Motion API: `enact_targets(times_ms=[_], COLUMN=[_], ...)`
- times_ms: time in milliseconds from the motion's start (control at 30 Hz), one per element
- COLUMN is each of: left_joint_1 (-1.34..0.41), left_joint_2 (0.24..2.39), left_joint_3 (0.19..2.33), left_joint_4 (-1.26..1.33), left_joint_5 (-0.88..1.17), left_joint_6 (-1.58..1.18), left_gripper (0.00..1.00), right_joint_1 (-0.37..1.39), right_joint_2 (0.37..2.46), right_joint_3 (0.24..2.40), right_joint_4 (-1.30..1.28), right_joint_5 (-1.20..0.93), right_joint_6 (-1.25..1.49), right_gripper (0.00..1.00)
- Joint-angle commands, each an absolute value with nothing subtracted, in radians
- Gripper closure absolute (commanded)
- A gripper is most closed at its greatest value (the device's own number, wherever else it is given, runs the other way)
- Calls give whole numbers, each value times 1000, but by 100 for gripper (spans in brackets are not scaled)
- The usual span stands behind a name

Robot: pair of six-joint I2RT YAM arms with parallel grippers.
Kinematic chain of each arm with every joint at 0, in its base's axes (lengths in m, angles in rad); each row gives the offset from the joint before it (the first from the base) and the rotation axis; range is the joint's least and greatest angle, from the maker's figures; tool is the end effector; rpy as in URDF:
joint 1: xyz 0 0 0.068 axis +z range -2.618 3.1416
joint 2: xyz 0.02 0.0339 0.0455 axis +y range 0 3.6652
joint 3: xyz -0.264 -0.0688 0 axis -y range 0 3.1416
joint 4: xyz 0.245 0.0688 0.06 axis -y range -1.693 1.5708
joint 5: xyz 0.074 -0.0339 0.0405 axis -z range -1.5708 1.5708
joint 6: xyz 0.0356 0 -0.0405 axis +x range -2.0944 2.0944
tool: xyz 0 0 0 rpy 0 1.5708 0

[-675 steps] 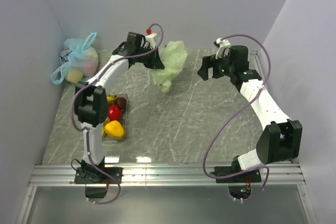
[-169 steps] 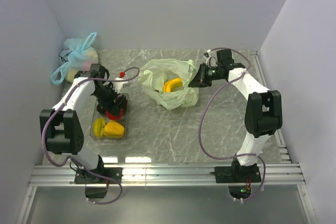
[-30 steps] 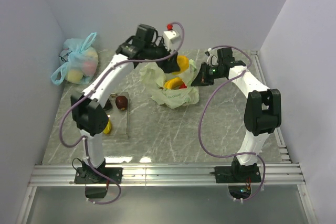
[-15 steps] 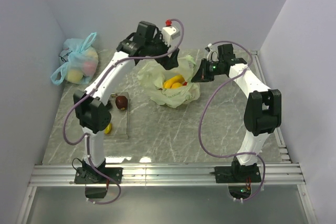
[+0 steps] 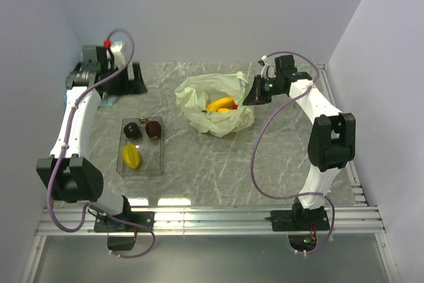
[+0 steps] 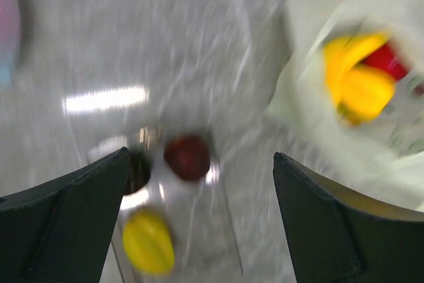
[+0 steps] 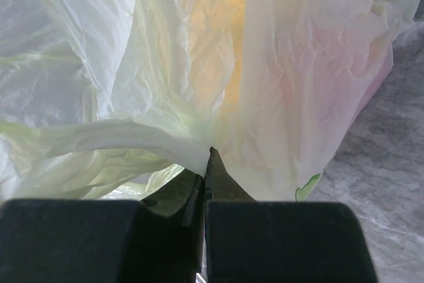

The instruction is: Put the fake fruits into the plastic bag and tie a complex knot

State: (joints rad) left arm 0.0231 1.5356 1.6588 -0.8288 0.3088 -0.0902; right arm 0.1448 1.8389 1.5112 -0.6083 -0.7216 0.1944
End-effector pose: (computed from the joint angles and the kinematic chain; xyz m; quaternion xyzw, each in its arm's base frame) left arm 0.3288 -0.0032 0.3970 0.0136 0.8993 -0.1534 0.4093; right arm 0.3934 0.0811 0.2649 -0.0881 0.8913 0.3799 0.2312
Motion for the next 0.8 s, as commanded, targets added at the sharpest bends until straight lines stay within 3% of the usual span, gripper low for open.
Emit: enact_targets(times_ms=[0,200,400,600,767], left_joint_1=[81,94,77,75,75], left_joint_2=[1441,1281,1327,1404,1358], left_joint_3=[1483,1209,1187,1126,1031], left_joint_4=[-977,-970,-946,-983,-954], left_joint_5=[278,235,143,112,68], left_joint_6=[-74,-121,-204,-330,-365], left_gripper=[6,6,16,11,16], right_joint_1=[150,149,149,146,146], right_joint_2=[1851,1856,1859,1853,1839], right_joint_3=[1566,1577,1588,1598,1583], right_joint_4=[-646,-666,-686,-689,-681], right_joint_5=[-719,-719,-719,-704,-693], right_joint_6=[155,140,140,137,140], right_gripper=[100,100,100,100,100])
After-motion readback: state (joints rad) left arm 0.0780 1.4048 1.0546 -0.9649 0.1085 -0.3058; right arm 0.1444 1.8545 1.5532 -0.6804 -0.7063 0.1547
